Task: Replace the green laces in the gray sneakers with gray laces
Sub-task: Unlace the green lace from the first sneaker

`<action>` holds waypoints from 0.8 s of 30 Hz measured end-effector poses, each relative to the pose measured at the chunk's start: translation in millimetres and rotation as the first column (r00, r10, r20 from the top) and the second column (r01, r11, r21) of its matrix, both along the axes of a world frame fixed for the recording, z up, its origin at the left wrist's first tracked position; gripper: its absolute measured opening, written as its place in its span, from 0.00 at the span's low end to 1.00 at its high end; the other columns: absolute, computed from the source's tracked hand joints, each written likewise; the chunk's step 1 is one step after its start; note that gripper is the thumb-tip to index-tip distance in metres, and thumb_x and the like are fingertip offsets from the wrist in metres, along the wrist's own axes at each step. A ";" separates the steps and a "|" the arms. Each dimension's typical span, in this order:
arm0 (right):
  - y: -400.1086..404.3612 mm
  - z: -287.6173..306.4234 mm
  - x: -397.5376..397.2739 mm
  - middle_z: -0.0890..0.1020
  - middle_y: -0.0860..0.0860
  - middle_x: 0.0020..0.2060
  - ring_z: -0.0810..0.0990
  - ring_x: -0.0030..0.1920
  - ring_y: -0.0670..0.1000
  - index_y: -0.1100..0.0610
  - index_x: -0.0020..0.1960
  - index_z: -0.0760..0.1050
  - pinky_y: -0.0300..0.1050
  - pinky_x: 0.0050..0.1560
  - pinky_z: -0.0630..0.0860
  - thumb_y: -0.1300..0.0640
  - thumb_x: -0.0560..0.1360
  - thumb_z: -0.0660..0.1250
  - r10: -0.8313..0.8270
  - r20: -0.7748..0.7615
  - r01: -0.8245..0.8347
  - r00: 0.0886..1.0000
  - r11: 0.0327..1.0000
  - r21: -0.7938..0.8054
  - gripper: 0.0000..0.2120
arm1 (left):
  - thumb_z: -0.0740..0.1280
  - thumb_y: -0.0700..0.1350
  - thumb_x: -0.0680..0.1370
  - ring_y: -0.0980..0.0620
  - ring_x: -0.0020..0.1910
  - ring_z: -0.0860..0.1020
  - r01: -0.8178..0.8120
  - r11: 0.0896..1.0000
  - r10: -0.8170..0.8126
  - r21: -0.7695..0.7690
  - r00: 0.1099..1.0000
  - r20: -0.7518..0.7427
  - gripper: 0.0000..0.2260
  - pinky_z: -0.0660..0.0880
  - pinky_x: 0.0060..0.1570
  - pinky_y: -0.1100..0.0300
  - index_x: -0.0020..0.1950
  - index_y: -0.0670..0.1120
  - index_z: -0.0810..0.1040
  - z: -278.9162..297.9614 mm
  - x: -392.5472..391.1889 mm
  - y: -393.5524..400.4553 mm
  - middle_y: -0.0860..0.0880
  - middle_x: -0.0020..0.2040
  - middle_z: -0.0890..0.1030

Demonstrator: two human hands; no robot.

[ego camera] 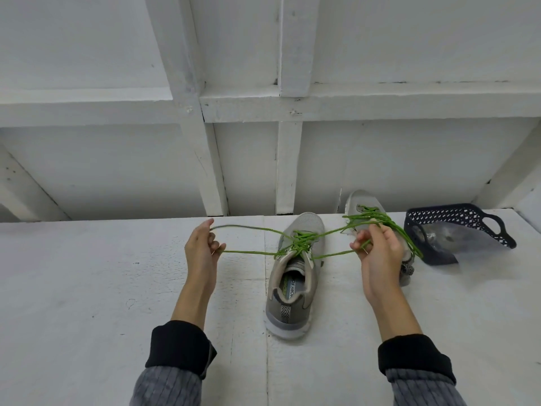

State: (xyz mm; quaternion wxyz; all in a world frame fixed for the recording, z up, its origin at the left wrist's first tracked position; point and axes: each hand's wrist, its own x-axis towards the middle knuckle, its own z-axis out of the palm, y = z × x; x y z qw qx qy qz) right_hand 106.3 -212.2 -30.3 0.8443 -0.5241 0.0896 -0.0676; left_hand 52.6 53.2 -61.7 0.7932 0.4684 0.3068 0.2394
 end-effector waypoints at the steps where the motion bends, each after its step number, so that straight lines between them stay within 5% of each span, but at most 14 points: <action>1: 1.4 0.8 -0.7 0.77 0.52 0.29 0.70 0.27 0.49 0.58 0.42 0.70 0.44 0.38 0.72 0.65 0.81 0.55 -0.017 -0.001 0.017 1.000 1.000 0.025 0.11 | 0.60 0.43 0.83 0.56 0.33 0.68 -0.014 0.999 0.015 0.033 1.000 -0.012 0.08 0.75 0.43 0.60 0.59 0.47 0.77 -3.1 -1.4 -1.1 0.51 0.37 0.72; 5: 1.8 0.5 -1.8 0.85 0.55 0.46 0.80 0.37 0.51 0.57 0.52 0.72 0.45 0.47 0.78 0.66 0.81 0.52 -0.012 0.070 0.010 0.997 1.000 0.019 0.11 | 0.59 0.38 0.84 0.55 0.41 0.76 -0.070 0.986 0.077 0.149 0.996 -0.038 0.14 0.78 0.51 0.58 0.68 0.47 0.73 -13.4 -5.4 -6.0 0.48 0.60 0.78; 8: 0.8 -4.3 -1.3 0.80 0.48 0.60 0.78 0.60 0.44 0.51 0.58 0.74 0.43 0.61 0.73 0.65 0.82 0.55 0.005 0.144 0.030 0.990 0.970 -0.240 0.14 | 0.58 0.37 0.84 0.50 0.56 0.78 0.014 0.948 0.044 0.318 0.984 -0.173 0.17 0.74 0.64 0.52 0.71 0.49 0.72 -19.4 -6.6 -8.9 0.50 0.68 0.71; 10: 2.3 -9.1 -3.6 0.77 0.44 0.62 0.73 0.64 0.40 0.50 0.61 0.74 0.41 0.66 0.69 0.67 0.80 0.57 0.074 0.173 0.009 0.982 0.900 -0.436 0.17 | 0.60 0.40 0.83 0.45 0.65 0.74 0.172 0.879 -0.036 0.445 0.954 -0.299 0.18 0.71 0.67 0.48 0.72 0.51 0.69 -23.2 -7.8 -10.7 0.49 0.69 0.71; 14: 4.7 -30.1 -9.0 0.72 0.47 0.68 0.67 0.69 0.45 0.54 0.68 0.71 0.40 0.68 0.62 0.65 0.79 0.60 0.181 0.060 -0.075 0.982 0.657 -0.750 0.19 | 0.60 0.51 0.83 0.40 0.71 0.68 0.595 0.589 -0.162 0.546 0.749 -0.642 0.23 0.67 0.66 0.48 0.77 0.51 0.61 -27.1 -9.5 -23.7 0.40 0.74 0.67; 16: 5.9 -42.5 -12.5 0.68 0.53 0.72 0.60 0.74 0.51 0.57 0.69 0.71 0.47 0.74 0.56 0.64 0.78 0.61 0.173 0.071 -0.013 0.982 0.443 -0.897 0.19 | 0.56 0.57 0.83 0.40 0.71 0.68 0.749 0.430 -0.094 0.504 0.592 -0.800 0.26 0.68 0.63 0.48 0.79 0.54 0.54 -25.0 -12.6 -34.6 0.39 0.74 0.67; 18: 5.6 -49.6 -13.8 0.64 0.55 0.75 0.55 0.77 0.55 0.58 0.67 0.72 0.55 0.74 0.49 0.63 0.77 0.60 0.164 0.169 0.136 0.972 0.196 -0.971 0.19 | 0.54 0.58 0.83 0.41 0.67 0.72 0.807 0.284 0.045 0.517 0.527 -0.849 0.25 0.69 0.54 0.52 0.79 0.54 0.53 -17.4 -16.9 -47.6 0.42 0.70 0.72; 20: 3.6 -46.4 -13.9 0.62 0.55 0.76 0.54 0.77 0.56 0.59 0.68 0.71 0.56 0.74 0.49 0.61 0.76 0.60 0.187 0.194 0.178 0.963 0.098 -0.979 0.20 | 0.54 0.57 0.84 0.43 0.62 0.74 0.757 0.211 0.082 0.618 0.617 -0.783 0.21 0.71 0.51 0.53 0.76 0.53 0.63 -10.0 -17.3 -56.9 0.43 0.65 0.74; 24: 2.9 -40.6 -13.4 0.70 0.56 0.67 0.65 0.70 0.57 0.59 0.64 0.75 0.46 0.66 0.63 0.61 0.78 0.63 0.242 0.083 0.028 0.967 0.222 -0.975 0.15 | 0.61 0.49 0.82 0.52 0.54 0.78 0.572 0.323 -0.232 0.754 0.820 -0.523 0.11 0.76 0.52 0.54 0.63 0.53 0.77 -7.2 -8.1 -68.9 0.50 0.57 0.76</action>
